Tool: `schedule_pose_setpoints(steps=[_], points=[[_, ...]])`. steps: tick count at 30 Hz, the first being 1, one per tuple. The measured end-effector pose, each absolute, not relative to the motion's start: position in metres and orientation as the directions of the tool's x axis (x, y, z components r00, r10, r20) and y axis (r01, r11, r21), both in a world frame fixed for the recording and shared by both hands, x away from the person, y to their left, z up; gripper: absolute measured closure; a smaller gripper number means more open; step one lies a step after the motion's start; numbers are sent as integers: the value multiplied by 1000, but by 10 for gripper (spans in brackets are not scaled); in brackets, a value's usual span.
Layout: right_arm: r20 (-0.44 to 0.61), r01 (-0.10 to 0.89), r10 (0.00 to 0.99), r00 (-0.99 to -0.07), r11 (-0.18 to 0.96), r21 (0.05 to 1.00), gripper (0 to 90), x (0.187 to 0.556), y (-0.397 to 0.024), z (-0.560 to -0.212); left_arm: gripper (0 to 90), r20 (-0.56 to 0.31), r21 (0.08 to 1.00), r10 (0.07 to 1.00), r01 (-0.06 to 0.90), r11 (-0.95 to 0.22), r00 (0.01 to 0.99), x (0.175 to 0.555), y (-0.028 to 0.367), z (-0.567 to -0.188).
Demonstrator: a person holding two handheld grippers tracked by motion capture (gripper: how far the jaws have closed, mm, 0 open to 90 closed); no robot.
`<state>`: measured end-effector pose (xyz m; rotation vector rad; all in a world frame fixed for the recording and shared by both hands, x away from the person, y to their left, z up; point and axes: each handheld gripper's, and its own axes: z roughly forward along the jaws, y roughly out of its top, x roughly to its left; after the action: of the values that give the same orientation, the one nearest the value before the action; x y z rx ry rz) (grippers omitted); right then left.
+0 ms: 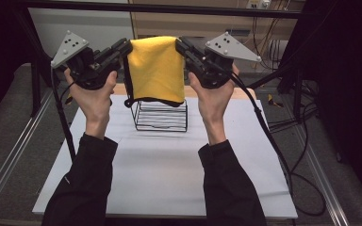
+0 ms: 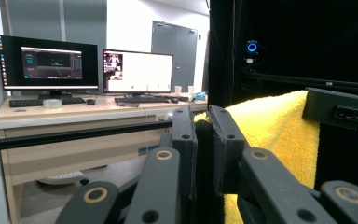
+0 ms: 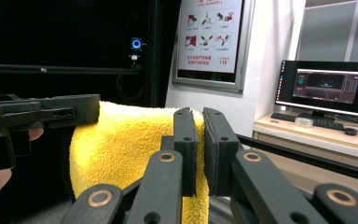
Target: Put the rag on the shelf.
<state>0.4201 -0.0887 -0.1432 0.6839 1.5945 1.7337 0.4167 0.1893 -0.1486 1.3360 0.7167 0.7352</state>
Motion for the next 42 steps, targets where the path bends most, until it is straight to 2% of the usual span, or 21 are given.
schedule_pose_setpoints(steps=[13, 20, 25, 42], points=[[-80, -154, 775, -627, -23, 988, 850, 439, -82, -112, 811, -16, 994, 825, -79, 73, 565, 434, 193, -118], [-87, -160, 779, -621, -17, 987, 850, 448, -79, -105, 811, -31, 994, 821, -66, 84, 570, 449, 196, -108], [-89, -164, 786, -612, -16, 986, 849, 456, -78, -99, 811, -10, 995, 829, -74, 62, 559, 461, 193, -102], [-81, -162, 798, -597, -20, 987, 849, 485, -84, -99, 810, -9, 997, 826, -63, 53, 564, 501, 187, -100]])
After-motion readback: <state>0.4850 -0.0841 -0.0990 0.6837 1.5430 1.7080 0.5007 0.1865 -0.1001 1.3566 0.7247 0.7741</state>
